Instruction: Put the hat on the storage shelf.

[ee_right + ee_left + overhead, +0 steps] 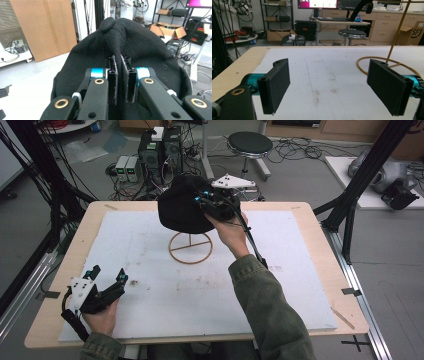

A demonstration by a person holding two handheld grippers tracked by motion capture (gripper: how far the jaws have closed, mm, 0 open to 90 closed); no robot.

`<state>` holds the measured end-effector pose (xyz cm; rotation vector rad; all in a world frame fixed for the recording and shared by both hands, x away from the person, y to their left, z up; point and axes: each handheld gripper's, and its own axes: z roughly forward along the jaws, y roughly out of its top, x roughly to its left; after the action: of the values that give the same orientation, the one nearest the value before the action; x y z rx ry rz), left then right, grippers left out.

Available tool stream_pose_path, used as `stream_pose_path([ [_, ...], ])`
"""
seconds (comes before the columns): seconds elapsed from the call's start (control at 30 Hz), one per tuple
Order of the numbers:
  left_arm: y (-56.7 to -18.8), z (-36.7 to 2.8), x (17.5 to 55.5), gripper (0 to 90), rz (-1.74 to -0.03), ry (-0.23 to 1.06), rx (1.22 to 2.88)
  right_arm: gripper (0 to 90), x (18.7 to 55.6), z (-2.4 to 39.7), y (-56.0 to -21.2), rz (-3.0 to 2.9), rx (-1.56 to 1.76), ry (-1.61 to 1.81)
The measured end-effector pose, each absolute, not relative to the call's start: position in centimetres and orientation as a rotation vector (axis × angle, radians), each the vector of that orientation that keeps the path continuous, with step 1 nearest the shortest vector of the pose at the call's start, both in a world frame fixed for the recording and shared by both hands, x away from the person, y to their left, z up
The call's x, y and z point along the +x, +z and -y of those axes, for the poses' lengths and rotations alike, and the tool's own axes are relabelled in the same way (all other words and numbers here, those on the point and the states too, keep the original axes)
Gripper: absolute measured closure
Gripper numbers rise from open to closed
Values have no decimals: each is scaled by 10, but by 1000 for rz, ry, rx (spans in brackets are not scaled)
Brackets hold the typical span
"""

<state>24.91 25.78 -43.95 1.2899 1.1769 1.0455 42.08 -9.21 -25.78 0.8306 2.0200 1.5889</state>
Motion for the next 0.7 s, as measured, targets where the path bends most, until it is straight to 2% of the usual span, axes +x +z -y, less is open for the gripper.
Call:
stream_pose_path([
  [0.2, -439, -258, 249, 189, -1176, 1046, 1288, 829, 422, 92, -258, -2017, 842, 1595],
  [0.4, -440, -258, 249, 189, -1178, 1045, 1292, 728, 425, 93, -261, -2021, 883, 1608],
  [0.47, -440, -258, 249, 189, -1179, 1046, 1294, 666, 425, 95, -262, -2011, 896, 1614],
  [0.57, -440, -257, 249, 189, -1177, 1046, 1293, 523, 424, 98, -265, -1969, 887, 1629],
  [0.7, -440, -257, 249, 189, -1177, 1046, 1296, 417, 423, 107, -265, -1932, 872, 1703],
])
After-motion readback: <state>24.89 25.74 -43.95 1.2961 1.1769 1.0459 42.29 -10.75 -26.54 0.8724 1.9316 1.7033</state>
